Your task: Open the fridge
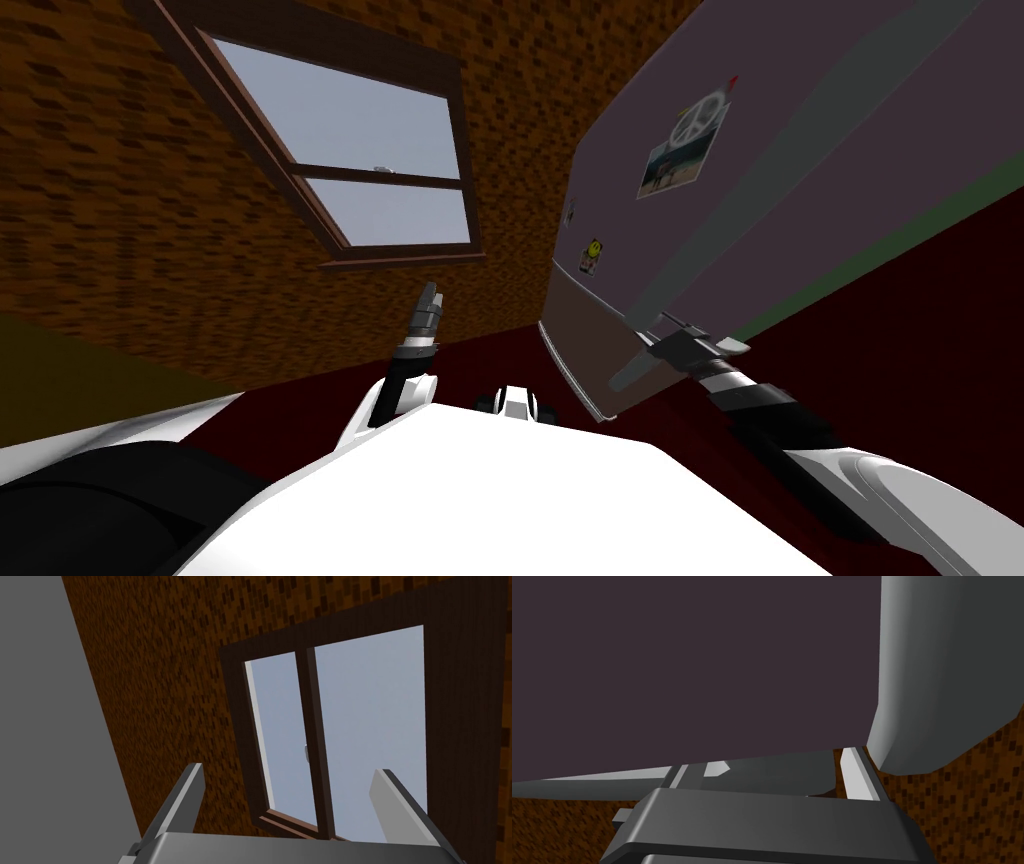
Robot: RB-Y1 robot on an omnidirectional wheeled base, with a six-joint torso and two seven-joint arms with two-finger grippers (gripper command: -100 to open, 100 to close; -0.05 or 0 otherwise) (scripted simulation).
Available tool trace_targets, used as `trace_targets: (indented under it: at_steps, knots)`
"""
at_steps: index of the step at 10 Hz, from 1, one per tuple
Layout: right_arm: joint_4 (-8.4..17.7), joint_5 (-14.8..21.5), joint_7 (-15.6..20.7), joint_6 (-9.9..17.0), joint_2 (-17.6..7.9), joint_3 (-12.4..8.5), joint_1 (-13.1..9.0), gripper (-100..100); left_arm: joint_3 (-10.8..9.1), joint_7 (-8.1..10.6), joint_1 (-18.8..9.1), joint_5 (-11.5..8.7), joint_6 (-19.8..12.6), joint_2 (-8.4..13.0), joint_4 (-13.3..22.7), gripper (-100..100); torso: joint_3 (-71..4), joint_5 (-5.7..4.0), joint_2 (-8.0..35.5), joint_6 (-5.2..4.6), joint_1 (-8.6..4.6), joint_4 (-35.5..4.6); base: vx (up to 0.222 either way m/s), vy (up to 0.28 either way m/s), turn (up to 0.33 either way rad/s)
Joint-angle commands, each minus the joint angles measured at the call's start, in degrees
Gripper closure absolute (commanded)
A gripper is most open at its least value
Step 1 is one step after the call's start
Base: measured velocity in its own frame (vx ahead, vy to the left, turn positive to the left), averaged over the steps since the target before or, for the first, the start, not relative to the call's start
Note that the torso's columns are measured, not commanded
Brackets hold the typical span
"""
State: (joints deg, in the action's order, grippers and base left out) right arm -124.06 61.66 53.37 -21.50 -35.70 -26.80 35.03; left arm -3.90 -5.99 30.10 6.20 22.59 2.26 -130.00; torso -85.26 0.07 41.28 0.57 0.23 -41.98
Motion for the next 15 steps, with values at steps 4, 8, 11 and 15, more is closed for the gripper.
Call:
trace_targets:
  at_steps: [4, 8, 11, 15]
  knots:
    - [1.15, 0.10, -0.96, 3.33, -0.12, -2.13, 1.17, 100, 0.00, 0.00, 0.00, 0.00, 0.00, 0.01, 0.00, 0, 0.14, -0.02, 0.26, -0.08, -0.20, -0.07, 0.003, 0.296, -0.042]
    - [1.98, 0.18, -1.34, 5.26, -0.04, -3.25, 2.10, 100, -0.02, 0.00, 0.00, 0.00, 0.00, 0.02, 0.00, 0, 0.52, -0.11, 0.84, -0.39, -0.75, -0.28, 0.027, 0.227, -0.051]
    - [2.80, 0.14, -1.71, 7.23, 0.08, -4.55, 3.05, 100, 0.00, 0.00, 0.01, 0.00, 0.00, 0.00, -0.01, 0, 0.43, -0.05, 0.58, -0.33, -0.03, -0.13, 0.106, 0.342, -0.066]
    - [4.03, 0.07, -2.25, 10.19, 0.25, -6.50, 4.48, 100, -0.01, 0.00, 0.02, 0.00, 0.00, 0.01, 0.00, 0, 0.10, -0.02, 0.17, -0.09, -0.38, -0.13, 0.126, 0.344, -0.056]
